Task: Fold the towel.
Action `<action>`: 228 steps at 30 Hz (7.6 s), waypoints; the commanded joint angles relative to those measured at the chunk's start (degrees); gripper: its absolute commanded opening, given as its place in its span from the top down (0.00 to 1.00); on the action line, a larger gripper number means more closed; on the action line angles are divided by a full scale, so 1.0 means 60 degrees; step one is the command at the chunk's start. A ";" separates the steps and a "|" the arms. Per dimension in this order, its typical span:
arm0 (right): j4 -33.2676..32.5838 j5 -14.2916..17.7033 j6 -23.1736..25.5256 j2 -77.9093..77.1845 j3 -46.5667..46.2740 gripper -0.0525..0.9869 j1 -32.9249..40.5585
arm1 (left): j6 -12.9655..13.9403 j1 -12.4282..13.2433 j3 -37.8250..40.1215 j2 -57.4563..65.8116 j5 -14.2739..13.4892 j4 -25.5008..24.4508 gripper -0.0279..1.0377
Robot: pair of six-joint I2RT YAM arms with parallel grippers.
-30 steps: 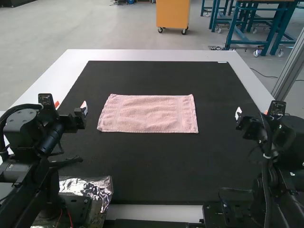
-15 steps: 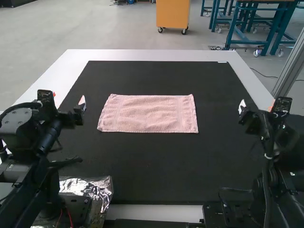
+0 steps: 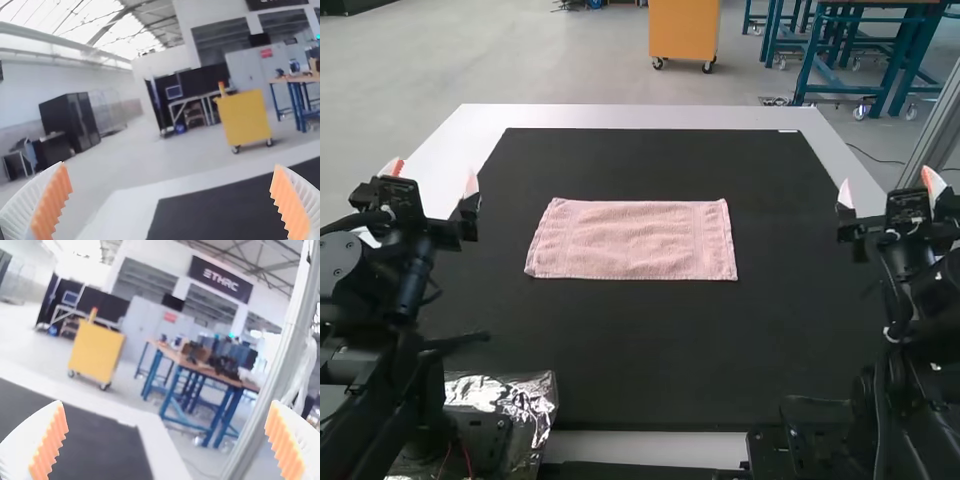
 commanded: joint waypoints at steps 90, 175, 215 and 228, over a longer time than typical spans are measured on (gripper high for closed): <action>-0.0936 -0.0018 0.3366 2.1092 1.1692 0.08 0.3023 | -0.1467 -0.0085 1.0919 2.0250 0.0611 -0.1331 0.10; -0.1859 -0.2113 0.4376 1.5335 0.5656 0.97 0.2657 | -0.1965 0.0193 0.4752 1.4215 0.2251 -0.1243 0.95; -0.0980 -0.1615 0.4332 1.6537 0.6228 0.09 0.3023 | -0.2478 0.0251 0.4078 1.2970 0.1958 -0.0233 0.06; -0.0541 -0.1820 0.4274 1.7474 0.6506 0.51 0.3155 | -0.2478 0.0251 0.4005 1.2970 0.1988 -0.0203 0.06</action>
